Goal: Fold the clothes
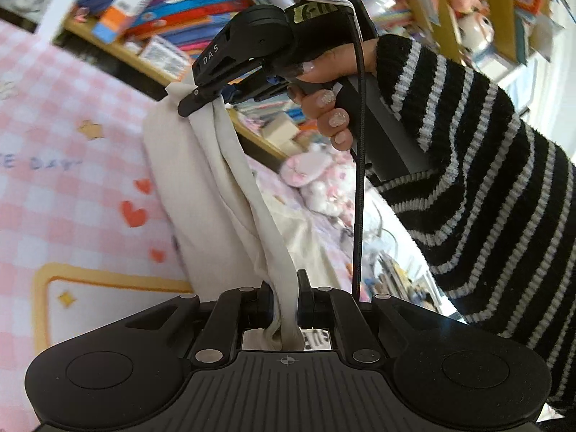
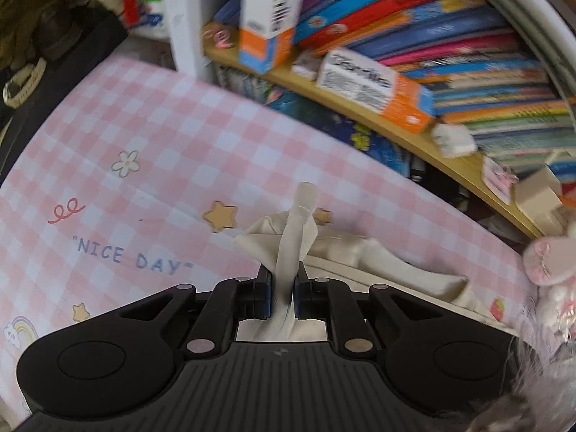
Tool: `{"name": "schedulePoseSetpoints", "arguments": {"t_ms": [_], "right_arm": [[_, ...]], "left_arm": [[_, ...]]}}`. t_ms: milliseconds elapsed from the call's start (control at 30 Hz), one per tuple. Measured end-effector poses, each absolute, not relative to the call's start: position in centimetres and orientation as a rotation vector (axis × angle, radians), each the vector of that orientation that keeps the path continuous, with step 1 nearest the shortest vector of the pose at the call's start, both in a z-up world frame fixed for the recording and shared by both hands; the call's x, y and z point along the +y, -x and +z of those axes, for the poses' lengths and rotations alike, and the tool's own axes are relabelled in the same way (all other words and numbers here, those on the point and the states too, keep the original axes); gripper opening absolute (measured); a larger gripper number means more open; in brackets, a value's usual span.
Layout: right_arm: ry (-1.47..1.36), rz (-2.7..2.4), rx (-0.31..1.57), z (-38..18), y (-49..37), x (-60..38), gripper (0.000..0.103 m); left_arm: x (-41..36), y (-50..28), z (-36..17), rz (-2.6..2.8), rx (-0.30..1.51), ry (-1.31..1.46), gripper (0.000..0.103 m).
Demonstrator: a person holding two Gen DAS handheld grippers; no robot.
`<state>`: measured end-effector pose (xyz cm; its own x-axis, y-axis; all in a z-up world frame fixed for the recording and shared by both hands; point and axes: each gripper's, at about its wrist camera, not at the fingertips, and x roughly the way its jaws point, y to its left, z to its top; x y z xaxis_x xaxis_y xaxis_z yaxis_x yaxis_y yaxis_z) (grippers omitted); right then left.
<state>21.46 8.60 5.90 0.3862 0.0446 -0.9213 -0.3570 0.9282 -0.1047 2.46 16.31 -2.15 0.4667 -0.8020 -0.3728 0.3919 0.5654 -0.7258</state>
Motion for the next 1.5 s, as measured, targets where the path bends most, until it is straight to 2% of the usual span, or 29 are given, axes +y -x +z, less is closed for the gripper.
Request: {"name": "schedulePoseSetpoints", "arguments": {"t_ms": [533,1033,1100,1167,1200,1267,1500], "right_arm": [[0.203,0.328,0.995,6.8,-17.0,-10.8,0.011],[0.045,0.44,0.958,4.0,-17.0,-25.7,0.011],[-0.004,0.42,0.979,2.7,-16.9,-27.8,0.011],[-0.058,0.374,1.005,1.1,-16.8,-29.8,0.014],[-0.08,0.329,1.027,0.0,-16.6,-30.9,0.024],[-0.109,0.271,1.076,-1.7,-15.9,-32.6,0.039],[-0.223,0.281,1.154,-4.2,-9.8,-36.8,0.039]], "left_arm": [[2.4,-1.3,1.3,-0.828,0.757,0.489,0.008],[-10.3,-1.1,1.0,-0.71,0.88,0.351,0.009],[-11.7,-1.1,0.6,-0.708,0.918,0.335,0.016],[-12.8,-0.9,0.0,-0.733,0.96,0.333,0.037],[-13.1,-0.7,-0.3,-0.755,0.98,0.341,0.039],[-12.9,-0.1,-0.6,-0.769,0.999,0.338,0.04],[-6.5,0.6,-1.6,-0.526,1.006,0.38,0.044]]}}
